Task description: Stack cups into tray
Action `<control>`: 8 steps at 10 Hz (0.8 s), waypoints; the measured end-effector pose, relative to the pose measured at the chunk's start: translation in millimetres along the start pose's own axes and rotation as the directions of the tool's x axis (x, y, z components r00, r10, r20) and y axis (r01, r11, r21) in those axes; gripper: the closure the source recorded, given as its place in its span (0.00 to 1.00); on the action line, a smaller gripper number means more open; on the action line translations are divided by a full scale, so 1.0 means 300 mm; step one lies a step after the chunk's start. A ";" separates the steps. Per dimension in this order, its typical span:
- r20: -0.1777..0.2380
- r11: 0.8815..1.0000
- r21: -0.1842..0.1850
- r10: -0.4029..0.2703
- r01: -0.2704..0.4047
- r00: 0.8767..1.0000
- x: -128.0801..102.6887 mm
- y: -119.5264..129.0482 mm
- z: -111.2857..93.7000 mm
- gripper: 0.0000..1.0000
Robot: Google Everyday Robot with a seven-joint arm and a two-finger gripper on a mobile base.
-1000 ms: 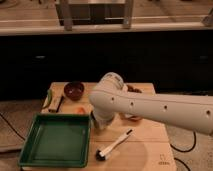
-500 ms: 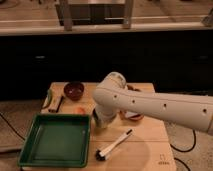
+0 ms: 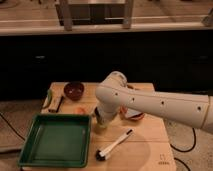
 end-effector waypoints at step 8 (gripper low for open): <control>0.001 0.997 -0.009 -0.083 0.083 0.997 0.063 -0.067 0.100 1.00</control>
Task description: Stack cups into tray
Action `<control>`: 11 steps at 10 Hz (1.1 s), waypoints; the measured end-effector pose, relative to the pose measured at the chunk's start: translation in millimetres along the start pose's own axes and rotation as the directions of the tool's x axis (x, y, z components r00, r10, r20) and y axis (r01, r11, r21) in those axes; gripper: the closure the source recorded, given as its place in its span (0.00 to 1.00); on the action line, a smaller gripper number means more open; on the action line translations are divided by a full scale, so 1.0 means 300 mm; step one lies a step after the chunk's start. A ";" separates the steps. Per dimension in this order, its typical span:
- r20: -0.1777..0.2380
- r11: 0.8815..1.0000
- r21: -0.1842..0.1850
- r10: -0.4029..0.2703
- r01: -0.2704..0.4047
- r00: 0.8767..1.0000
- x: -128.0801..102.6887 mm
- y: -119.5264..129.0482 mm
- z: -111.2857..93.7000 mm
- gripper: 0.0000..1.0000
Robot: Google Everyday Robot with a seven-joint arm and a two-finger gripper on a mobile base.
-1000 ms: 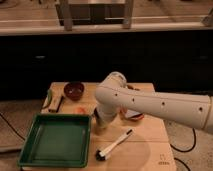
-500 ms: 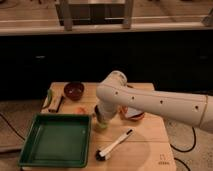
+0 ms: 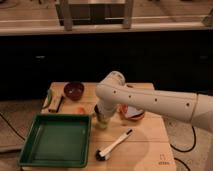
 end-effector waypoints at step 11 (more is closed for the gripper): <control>0.014 1.000 -0.023 0.016 -0.015 1.000 0.029 0.017 0.054 0.79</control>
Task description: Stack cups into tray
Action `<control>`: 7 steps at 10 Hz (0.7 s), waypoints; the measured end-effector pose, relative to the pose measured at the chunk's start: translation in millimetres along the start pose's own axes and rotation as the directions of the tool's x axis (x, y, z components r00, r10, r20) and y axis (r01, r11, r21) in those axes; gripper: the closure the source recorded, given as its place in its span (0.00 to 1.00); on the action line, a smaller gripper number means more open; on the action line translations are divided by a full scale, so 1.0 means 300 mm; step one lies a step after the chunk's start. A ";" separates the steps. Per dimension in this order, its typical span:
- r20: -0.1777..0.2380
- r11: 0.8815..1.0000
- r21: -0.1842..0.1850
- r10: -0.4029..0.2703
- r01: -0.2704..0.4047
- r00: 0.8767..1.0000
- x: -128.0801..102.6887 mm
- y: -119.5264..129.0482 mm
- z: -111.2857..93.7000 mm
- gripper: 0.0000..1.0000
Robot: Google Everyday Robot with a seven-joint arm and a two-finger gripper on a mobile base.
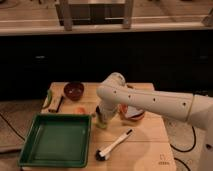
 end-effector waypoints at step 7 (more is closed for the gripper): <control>0.004 1.000 -0.005 0.009 -0.009 1.000 -0.002 0.012 0.008 0.57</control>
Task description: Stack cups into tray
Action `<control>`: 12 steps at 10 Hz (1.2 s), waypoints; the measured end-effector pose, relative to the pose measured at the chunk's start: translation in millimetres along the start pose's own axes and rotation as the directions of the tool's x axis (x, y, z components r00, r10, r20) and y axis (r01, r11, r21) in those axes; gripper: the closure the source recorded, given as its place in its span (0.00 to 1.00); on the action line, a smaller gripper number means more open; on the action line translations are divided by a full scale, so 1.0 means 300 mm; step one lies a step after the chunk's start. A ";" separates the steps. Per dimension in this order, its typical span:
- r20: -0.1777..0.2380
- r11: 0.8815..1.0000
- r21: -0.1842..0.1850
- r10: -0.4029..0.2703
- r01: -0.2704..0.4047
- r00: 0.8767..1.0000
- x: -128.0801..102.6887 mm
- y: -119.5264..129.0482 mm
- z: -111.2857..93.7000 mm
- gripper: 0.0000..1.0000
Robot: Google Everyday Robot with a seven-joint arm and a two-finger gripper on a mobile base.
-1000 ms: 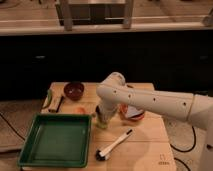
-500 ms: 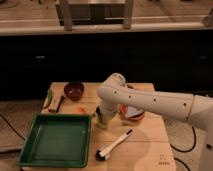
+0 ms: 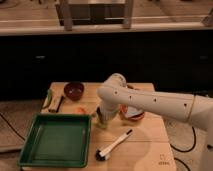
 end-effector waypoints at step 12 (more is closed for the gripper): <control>0.026 1.000 -0.004 0.008 -0.008 1.000 0.003 -0.008 0.047 0.63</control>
